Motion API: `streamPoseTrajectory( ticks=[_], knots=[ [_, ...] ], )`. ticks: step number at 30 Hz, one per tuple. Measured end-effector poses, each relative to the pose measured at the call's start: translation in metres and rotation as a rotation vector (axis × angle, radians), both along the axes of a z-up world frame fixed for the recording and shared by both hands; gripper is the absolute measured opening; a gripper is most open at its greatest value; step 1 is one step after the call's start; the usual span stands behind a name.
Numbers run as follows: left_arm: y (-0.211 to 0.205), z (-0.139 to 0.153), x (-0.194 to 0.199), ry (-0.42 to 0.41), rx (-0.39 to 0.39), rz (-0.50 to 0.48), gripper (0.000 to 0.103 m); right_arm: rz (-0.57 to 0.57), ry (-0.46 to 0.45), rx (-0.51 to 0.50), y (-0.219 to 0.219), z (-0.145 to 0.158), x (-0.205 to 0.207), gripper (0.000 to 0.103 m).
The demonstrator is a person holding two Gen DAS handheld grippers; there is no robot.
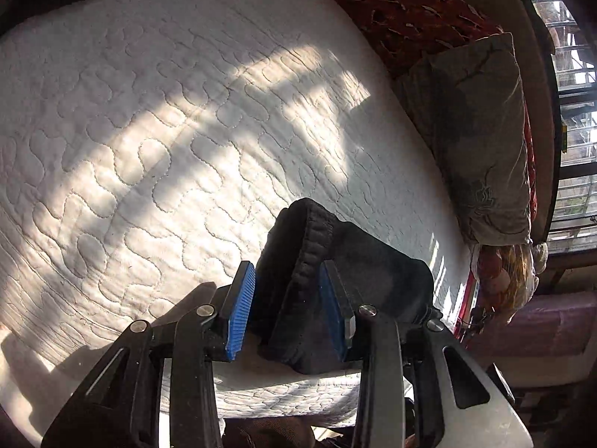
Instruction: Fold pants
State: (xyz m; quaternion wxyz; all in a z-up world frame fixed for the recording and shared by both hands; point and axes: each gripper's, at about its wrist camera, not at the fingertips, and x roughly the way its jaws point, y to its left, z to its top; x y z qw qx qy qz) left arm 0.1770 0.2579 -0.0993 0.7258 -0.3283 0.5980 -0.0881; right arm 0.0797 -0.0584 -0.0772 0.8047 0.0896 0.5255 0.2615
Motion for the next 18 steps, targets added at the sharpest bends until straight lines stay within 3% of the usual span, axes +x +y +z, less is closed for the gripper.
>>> streamPoseTrajectory(
  ticks=[4,6,9,13,18],
  knots=[
    [-0.009,-0.010,0.030,0.030,0.030,-0.124,0.032,0.083,-0.028,-0.055,0.050,-0.002,-0.007,0.068],
    [-0.011,-0.012,0.042,0.021,0.008,-0.169,0.032,0.104,-0.020,-0.061,0.063,-0.006,-0.007,0.068],
    [-0.013,-0.016,0.057,0.011,-0.072,-0.252,0.047,0.119,-0.030,-0.089,0.075,-0.008,-0.011,0.068],
    [-0.025,-0.020,0.065,-0.015,-0.154,-0.356,0.083,0.105,-0.026,-0.103,0.083,-0.009,-0.007,0.068],
    [-0.045,-0.017,0.064,-0.029,-0.193,-0.442,0.093,0.096,-0.024,-0.119,0.095,-0.012,-0.005,0.068]
  ],
)
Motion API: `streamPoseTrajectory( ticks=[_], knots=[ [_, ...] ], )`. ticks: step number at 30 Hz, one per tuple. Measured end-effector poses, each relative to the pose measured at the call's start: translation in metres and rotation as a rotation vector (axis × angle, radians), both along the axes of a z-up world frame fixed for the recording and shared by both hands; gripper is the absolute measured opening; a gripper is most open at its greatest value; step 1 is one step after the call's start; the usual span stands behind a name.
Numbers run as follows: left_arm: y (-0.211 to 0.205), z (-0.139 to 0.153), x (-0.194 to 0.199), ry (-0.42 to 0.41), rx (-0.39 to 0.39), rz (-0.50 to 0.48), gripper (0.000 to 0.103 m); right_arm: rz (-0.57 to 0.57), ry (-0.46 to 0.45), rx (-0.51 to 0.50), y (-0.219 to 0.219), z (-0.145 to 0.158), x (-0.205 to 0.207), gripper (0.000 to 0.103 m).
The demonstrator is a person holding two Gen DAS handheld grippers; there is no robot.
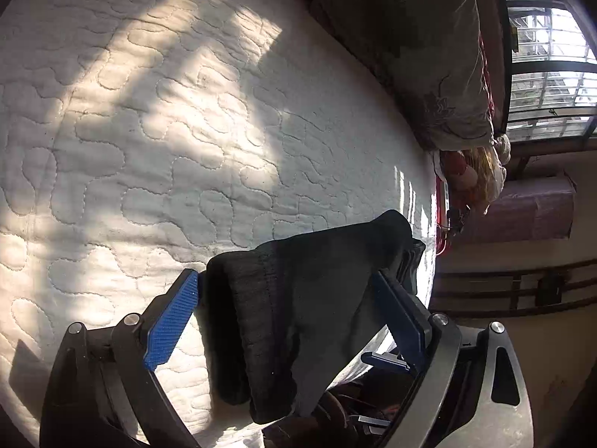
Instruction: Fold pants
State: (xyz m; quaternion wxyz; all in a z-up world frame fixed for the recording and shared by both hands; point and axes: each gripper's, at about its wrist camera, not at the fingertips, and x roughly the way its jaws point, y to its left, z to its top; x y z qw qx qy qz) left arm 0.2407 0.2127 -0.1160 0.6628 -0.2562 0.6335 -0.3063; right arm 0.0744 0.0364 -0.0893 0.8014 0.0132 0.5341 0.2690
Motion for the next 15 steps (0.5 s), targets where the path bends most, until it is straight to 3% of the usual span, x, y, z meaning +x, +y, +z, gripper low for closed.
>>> streamPoseTrajectory(
  ticks=[2,6,9,11,13,15],
  knots=[
    [-0.008,-0.002,-0.002,0.031,-0.044,-0.026,0.093,0.003,-0.009,-0.007,0.006,0.000,-0.002,0.068],
    [-0.013,0.002,-0.002,0.015,-0.015,-0.010,0.088,0.022,-0.043,-0.042,0.019,0.001,-0.006,0.068],
    [-0.003,0.000,0.001,0.056,-0.020,0.047,0.058,0.028,-0.098,-0.082,0.030,0.003,-0.010,0.068],
    [0.000,-0.004,0.002,0.074,0.016,0.059,0.038,0.032,-0.161,-0.117,0.042,0.006,-0.012,0.070],
    [0.001,-0.007,0.000,0.078,0.049,0.064,0.028,0.040,-0.207,-0.141,0.057,0.005,-0.011,0.072],
    [0.003,-0.008,0.000,0.091,0.041,0.074,0.028,0.054,-0.244,-0.170,0.073,-0.001,-0.008,0.072]
  ],
)
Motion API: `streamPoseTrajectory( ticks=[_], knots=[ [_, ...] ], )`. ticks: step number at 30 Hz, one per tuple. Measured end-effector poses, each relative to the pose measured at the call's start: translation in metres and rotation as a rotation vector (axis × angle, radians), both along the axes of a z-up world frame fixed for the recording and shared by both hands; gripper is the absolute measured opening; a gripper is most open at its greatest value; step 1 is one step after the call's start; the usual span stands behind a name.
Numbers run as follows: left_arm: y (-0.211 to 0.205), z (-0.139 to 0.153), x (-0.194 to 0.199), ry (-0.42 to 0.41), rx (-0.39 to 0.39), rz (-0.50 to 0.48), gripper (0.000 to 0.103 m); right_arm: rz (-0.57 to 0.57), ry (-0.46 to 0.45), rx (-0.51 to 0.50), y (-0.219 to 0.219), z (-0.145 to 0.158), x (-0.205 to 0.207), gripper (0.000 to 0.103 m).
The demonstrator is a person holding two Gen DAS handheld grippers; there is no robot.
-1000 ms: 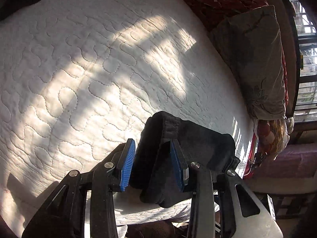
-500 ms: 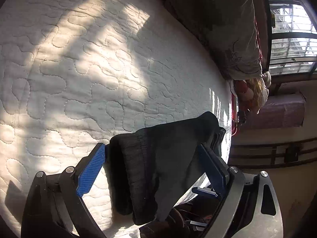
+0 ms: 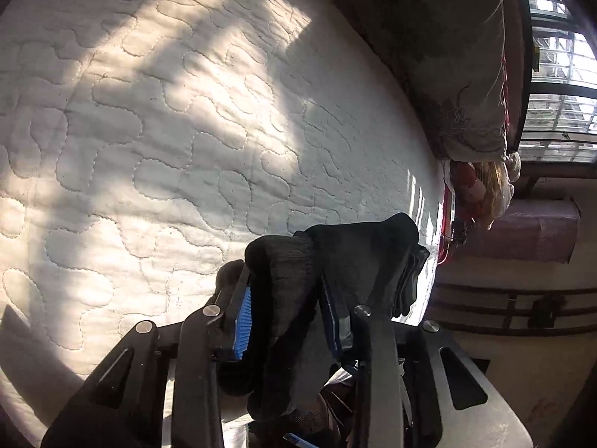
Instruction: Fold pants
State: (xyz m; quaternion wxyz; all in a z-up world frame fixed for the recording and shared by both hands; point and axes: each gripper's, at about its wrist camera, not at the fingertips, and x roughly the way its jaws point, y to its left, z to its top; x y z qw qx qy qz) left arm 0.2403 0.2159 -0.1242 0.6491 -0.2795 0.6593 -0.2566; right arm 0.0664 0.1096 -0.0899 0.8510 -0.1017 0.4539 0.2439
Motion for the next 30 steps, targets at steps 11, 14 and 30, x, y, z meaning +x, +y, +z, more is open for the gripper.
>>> streamPoseTrajectory(
  ticks=[11,14,30],
  knots=[
    [0.006,-0.008,0.010,0.097,0.000,0.010,0.028,0.084,-0.339,-0.319,0.063,-0.044,0.000,0.068],
    [0.009,-0.008,0.009,0.093,-0.019,0.045,0.026,0.088,-0.331,-0.304,0.057,-0.041,0.010,0.043],
    [-0.048,0.052,-0.016,0.050,-0.210,0.111,0.023,-0.080,-0.290,-0.019,-0.064,0.044,0.019,0.020]
  ],
)
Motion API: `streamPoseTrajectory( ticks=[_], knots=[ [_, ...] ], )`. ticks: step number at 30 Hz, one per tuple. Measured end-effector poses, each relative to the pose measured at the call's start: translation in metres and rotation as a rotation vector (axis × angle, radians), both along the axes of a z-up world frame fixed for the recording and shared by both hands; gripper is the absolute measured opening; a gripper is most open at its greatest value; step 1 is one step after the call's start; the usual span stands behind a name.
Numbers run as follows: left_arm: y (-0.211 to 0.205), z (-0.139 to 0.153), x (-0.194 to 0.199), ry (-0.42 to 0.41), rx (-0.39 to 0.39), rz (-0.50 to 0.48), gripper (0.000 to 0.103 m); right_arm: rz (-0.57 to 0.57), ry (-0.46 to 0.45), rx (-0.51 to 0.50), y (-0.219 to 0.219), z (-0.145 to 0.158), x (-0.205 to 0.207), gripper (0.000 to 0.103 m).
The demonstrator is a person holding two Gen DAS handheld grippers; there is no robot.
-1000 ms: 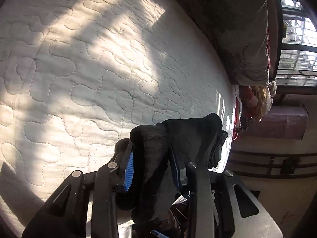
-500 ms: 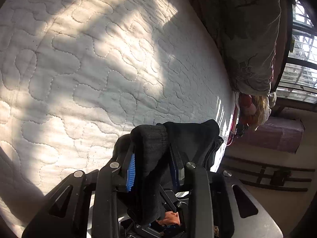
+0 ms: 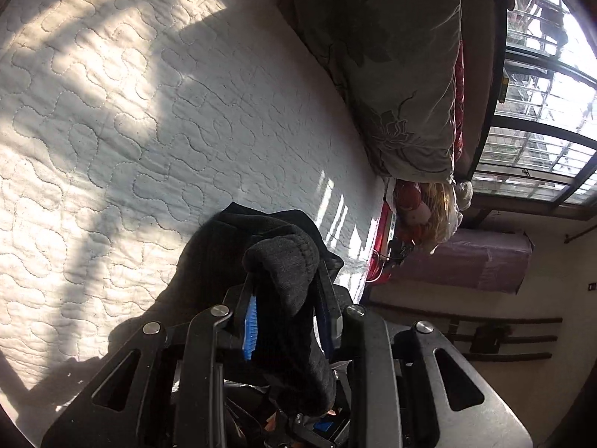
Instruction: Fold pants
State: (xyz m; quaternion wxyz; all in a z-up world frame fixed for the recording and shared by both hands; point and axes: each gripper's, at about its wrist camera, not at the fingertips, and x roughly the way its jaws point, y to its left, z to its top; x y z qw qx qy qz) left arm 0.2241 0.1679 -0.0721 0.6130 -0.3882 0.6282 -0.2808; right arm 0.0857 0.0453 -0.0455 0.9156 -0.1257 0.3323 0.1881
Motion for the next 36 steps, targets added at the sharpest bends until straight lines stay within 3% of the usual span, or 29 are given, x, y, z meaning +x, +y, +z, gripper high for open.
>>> streamPoseTrajectory(
  ticks=[7,13,16,20,25,28,32,36],
  knots=[
    [-0.089,0.028,-0.005,-0.029,0.023,-0.089,0.023,-0.121,0.032,0.150,-0.087,0.026,-0.011,0.020],
    [-0.191,0.012,-0.004,0.007,0.094,-0.202,0.023,-0.276,0.103,0.301,-0.182,0.018,-0.025,0.021],
    [-0.241,-0.004,-0.008,0.033,0.168,-0.257,0.023,-0.356,0.175,0.395,-0.231,0.000,-0.026,0.021],
    [-0.282,-0.020,-0.012,0.029,0.340,-0.297,0.023,-0.445,0.313,0.542,-0.286,-0.036,-0.019,0.025],
    [-0.282,0.004,-0.019,-0.025,0.394,-0.295,0.028,-0.477,0.416,0.713,-0.327,-0.064,-0.020,0.035],
    [-0.266,0.026,-0.021,-0.061,0.386,-0.247,0.030,-0.465,0.415,0.715,-0.336,-0.061,-0.023,0.040],
    [-0.227,0.048,-0.032,-0.105,0.353,-0.147,0.038,-0.503,0.386,0.725,-0.355,-0.052,-0.035,0.043],
    [-0.190,0.039,-0.067,-0.114,0.295,-0.062,0.044,-0.480,0.260,0.726,-0.363,-0.020,-0.041,0.043]
  ],
)
